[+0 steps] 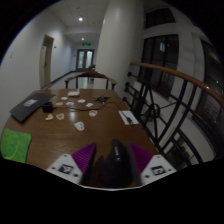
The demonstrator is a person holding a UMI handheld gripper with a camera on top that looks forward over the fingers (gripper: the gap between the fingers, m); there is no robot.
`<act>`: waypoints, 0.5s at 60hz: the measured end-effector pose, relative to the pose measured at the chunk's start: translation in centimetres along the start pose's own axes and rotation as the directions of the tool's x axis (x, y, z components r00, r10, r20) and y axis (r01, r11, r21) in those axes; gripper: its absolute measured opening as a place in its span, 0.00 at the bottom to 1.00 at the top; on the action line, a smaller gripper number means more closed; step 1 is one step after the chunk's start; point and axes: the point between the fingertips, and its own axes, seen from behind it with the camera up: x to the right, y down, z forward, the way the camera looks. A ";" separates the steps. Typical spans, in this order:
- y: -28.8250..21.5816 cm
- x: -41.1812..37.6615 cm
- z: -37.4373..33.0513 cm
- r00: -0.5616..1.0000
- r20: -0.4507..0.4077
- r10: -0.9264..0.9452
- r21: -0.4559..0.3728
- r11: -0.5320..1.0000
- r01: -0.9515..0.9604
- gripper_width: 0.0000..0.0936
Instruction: Arrange mouse
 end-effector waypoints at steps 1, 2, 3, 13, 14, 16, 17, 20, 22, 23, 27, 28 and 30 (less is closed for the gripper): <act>0.0 0.4 0.1 1.000 -0.016 -0.001 0.001 1.000 0.001 0.56; 0.0 0.8 0.2 0.999 -0.033 -0.003 0.003 1.000 0.003 0.48; -0.1 1.2 0.3 0.999 -0.047 -0.005 0.006 1.000 0.005 0.40; -0.6 2.3 0.6 0.996 -0.066 0.061 0.047 0.997 -0.058 0.21; -0.5 2.3 0.6 0.995 -0.072 0.065 0.046 0.997 -0.062 0.21; -0.6 2.6 0.7 0.993 -0.093 0.067 0.045 0.997 -0.063 0.19; -0.6 2.8 0.7 0.992 -0.106 0.067 0.043 0.997 -0.063 0.18; -0.6 3.0 0.8 0.988 -0.144 0.055 0.028 0.998 -0.051 0.17; -0.5 3.0 0.7 0.986 -0.164 0.036 0.014 0.999 -0.034 0.16; -0.6 2.9 0.6 0.985 -0.170 0.026 0.008 1.000 -0.025 0.16; -1.7 1.8 -0.4 0.984 -0.180 -0.007 0.015 1.000 0.010 0.15; -2.1 1.4 -0.8 0.984 -0.177 0.000 0.021 1.000 0.004 0.15; -3.2 0.5 -2.0 0.984 -0.177 0.015 0.041 0.999 -0.008 0.15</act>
